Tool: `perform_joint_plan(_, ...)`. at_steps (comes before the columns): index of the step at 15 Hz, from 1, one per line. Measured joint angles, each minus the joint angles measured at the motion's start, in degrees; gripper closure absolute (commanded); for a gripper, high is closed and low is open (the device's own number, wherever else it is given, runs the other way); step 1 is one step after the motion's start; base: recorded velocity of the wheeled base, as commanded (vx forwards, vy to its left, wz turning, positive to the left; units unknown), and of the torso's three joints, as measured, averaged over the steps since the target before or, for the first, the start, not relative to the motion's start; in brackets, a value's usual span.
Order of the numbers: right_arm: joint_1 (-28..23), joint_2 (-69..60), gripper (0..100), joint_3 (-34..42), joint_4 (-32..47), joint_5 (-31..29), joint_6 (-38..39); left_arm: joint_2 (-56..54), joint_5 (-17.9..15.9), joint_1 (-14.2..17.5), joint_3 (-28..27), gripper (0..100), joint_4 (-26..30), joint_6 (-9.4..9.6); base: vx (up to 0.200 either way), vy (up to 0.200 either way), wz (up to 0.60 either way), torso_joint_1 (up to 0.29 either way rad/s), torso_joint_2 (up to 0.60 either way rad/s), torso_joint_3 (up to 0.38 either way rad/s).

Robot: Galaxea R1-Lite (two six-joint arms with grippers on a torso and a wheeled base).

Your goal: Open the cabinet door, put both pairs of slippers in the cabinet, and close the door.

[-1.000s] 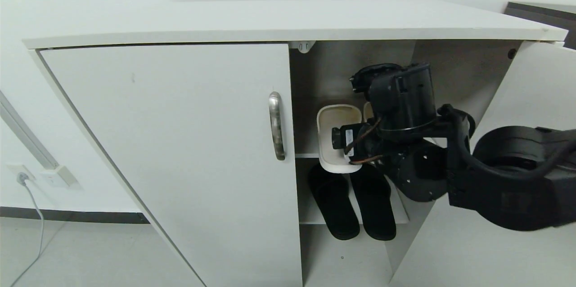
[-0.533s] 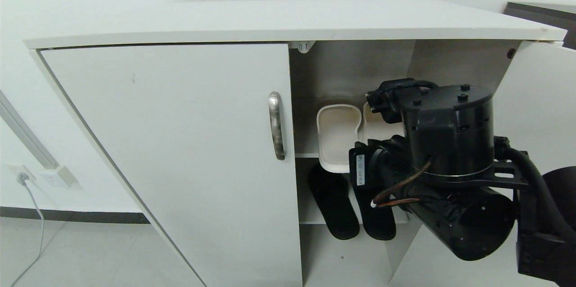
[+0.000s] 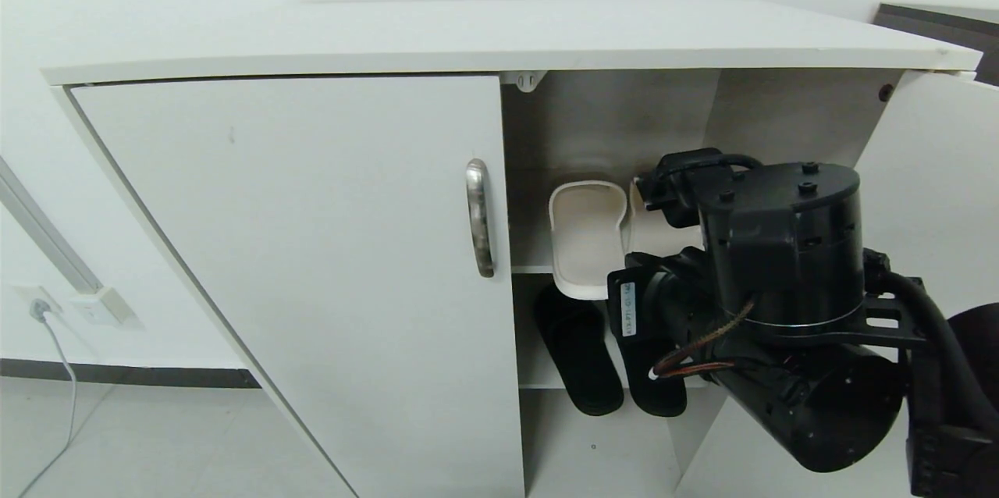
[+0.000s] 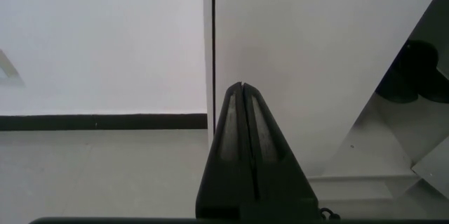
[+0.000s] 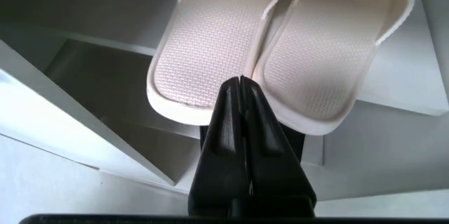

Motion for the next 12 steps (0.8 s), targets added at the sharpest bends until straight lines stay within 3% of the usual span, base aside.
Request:
perform_joint_plan(5,0.0,0.0,100,0.5,0.0,-0.1,0.1,0.0,0.0,0.0,0.0,100,0.0,0.00,0.000,0.000,0.00,0.000,0.00,0.000)
perform_joint_plan(12,0.0,0.0,100,1.3,-1.0,0.1,0.0,0.0,0.0,0.0,0.0,100,0.0,0.00,-0.200,0.000,0.00,0.004,0.00,0.002)
